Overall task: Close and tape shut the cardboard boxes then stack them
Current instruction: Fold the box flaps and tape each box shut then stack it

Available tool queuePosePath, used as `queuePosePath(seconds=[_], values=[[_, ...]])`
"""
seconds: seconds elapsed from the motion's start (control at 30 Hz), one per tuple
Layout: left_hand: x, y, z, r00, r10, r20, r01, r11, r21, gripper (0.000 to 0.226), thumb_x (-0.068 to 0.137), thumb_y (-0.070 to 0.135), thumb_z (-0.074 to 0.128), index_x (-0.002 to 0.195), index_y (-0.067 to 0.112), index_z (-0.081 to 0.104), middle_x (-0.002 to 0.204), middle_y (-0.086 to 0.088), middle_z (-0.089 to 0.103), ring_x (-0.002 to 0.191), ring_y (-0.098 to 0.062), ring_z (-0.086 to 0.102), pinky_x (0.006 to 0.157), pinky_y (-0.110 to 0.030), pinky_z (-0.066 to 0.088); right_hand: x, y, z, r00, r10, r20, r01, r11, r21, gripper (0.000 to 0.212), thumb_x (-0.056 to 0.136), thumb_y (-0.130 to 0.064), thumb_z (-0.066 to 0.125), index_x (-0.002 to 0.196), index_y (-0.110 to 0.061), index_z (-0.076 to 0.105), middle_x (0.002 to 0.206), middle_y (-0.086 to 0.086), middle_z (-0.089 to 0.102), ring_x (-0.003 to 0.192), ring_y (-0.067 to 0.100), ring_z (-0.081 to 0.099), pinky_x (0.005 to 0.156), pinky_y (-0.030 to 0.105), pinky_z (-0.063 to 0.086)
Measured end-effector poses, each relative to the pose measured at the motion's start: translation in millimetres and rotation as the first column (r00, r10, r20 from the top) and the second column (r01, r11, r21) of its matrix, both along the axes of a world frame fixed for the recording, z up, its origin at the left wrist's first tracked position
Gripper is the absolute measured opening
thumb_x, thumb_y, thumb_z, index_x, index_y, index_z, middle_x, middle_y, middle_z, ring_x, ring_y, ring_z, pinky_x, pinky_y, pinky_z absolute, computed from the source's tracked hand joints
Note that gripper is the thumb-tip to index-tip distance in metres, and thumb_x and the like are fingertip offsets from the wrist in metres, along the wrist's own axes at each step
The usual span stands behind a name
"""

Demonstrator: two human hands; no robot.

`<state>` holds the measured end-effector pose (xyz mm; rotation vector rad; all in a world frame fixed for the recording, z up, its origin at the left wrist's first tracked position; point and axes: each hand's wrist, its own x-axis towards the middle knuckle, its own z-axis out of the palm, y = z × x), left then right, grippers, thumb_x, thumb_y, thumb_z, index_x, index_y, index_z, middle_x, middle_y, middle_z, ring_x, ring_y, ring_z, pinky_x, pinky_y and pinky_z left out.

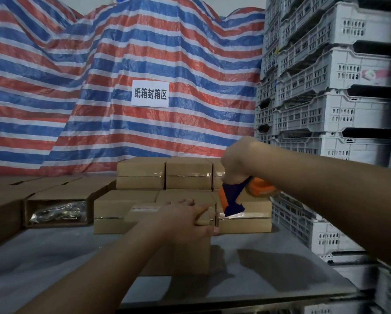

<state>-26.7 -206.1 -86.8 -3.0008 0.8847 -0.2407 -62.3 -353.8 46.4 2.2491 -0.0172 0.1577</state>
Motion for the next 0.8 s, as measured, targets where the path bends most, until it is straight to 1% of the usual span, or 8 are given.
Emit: queuePosePath(seconds=[0.07,0.2,0.27,0.4,0.5,0.67,0.73,0.8], values=[[2,-1,-1,1.0,-0.001,0.001,0.001,1.0,-0.007,0.084,0.083,0.084,0.031,0.153,0.044,0.008,0.164,-0.003,0.011,0.15,-0.026,0.014,0.117,-0.05,0.014,-2,-4,-11,1.0,0.027,0.001,-0.027,1.0,0.012,0.031,0.101,-0.041,0.038,0.083,-0.021,0.052,0.086,-0.001,0.057,0.071,0.016,0.053,0.053,0.031,0.034],[7,0,-3,1.0,0.003,-0.002,-0.003,0.999,-0.033,0.086,0.08,0.086,0.03,0.153,0.045,0.009,0.164,-0.002,0.01,0.149,-0.026,0.014,0.116,-0.051,0.014,6,1,-79,0.995,-0.014,-0.101,-0.033,0.892,-0.452,0.024,0.093,-0.04,0.063,0.094,-0.017,0.056,0.09,0.008,0.057,0.072,0.027,0.052,0.054,0.038,0.039],[11,1,-5,1.0,-0.004,0.015,0.004,0.999,-0.036,0.086,0.079,0.087,0.029,0.152,0.046,0.01,0.164,-0.001,0.011,0.149,-0.027,0.016,0.116,-0.052,0.014,12,-12,-101,0.996,-0.018,-0.093,-0.01,0.957,-0.291,0.018,0.097,-0.034,0.054,0.093,-0.016,0.055,0.084,0.005,0.053,0.07,0.023,0.049,0.061,0.035,0.04],[15,1,-9,1.0,-0.007,0.006,0.007,0.998,-0.058,0.091,0.072,0.092,0.026,0.15,0.047,0.013,0.164,0.0,0.014,0.148,-0.026,0.017,0.115,-0.051,0.016,17,-52,-114,0.996,0.039,0.077,-0.041,0.999,0.016,0.032,0.104,-0.025,0.042,0.075,-0.016,0.05,0.076,-0.003,0.048,0.069,0.018,0.049,0.066,0.031,0.042],[15,2,-10,1.0,-0.01,0.012,0.011,0.998,-0.066,0.088,0.073,0.092,0.027,0.149,0.051,0.01,0.164,0.001,0.013,0.148,-0.026,0.017,0.114,-0.05,0.016,16,-67,-132,0.982,0.052,0.183,-0.079,0.987,0.143,0.032,0.108,-0.033,0.037,0.096,-0.021,0.064,0.078,-0.003,0.051,0.07,0.018,0.051,0.057,0.029,0.038],[13,1,-7,1.0,-0.023,0.017,0.024,0.998,-0.052,0.084,0.077,0.088,0.03,0.15,0.049,0.012,0.163,-0.002,0.015,0.148,-0.028,0.018,0.114,-0.051,0.019,7,-78,-161,0.978,0.07,0.197,-0.117,0.965,0.235,0.029,0.109,-0.032,0.037,0.128,-0.028,0.059,0.087,-0.001,0.059,0.08,0.021,0.064,0.051,0.029,0.038],[12,2,-6,1.0,-0.02,0.021,0.021,0.999,-0.047,0.083,0.079,0.087,0.031,0.15,0.049,0.013,0.163,-0.002,0.015,0.148,-0.027,0.018,0.114,-0.051,0.019,5,-82,-173,0.978,0.06,0.201,-0.116,0.954,0.276,0.032,0.11,-0.033,0.032,0.129,-0.026,0.057,0.099,0.0,0.065,0.087,0.021,0.067,0.053,0.03,0.038],[12,2,-6,0.999,-0.017,0.035,0.018,0.999,-0.044,0.082,0.08,0.086,0.03,0.15,0.048,0.013,0.163,-0.002,0.016,0.148,-0.027,0.018,0.115,-0.051,0.017,3,-83,-181,0.969,0.028,0.246,-0.114,0.932,0.343,0.041,0.109,-0.043,0.028,0.116,-0.024,0.064,0.099,0.001,0.068,0.088,0.02,0.068,0.061,0.03,0.047]])
